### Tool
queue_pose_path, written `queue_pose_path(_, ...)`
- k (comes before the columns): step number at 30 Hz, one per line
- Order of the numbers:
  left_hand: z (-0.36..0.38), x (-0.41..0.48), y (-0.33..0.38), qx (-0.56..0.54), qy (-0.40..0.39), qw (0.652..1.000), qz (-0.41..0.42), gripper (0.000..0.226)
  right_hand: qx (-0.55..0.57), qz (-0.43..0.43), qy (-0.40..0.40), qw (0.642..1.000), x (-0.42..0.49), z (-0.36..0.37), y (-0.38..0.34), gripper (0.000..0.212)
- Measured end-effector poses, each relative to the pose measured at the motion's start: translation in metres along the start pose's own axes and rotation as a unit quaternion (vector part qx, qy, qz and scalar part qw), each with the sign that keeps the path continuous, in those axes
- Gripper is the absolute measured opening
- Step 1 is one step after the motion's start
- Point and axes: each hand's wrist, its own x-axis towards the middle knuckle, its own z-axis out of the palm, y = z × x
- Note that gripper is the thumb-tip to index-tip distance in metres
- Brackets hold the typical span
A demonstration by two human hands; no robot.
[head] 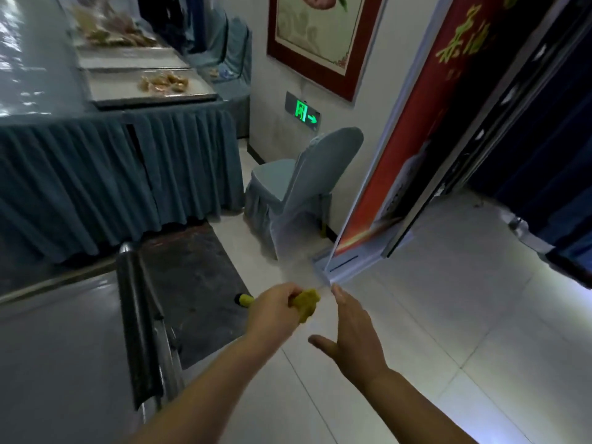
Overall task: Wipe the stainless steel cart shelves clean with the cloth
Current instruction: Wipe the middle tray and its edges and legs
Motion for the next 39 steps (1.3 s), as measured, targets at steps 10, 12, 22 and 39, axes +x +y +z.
queue_pose_path(10,-0.036,0.145,0.015,-0.020,0.070,0.997,-0.013,0.033,0.137,-0.015,-0.157,0.978,0.218,0.003,0.019,0.073)
queue_pose_path(12,-0.042,0.172,0.015,-0.025,0.095,0.995,-0.027,0.031,0.171,-0.030,-0.223,0.959,0.262,0.011,0.020,0.050)
queue_pose_path(22,-0.109,0.258,-0.020,-0.063,0.275,0.941,-0.188,0.035,0.065,-0.215,-0.355,0.908,0.434,0.066,-0.050,0.022)
queue_pose_path(39,-0.338,0.358,-0.161,0.098,0.373,0.881,-0.273,0.021,-0.057,-0.442,-0.344,0.826,0.621,0.173,-0.313,0.039)
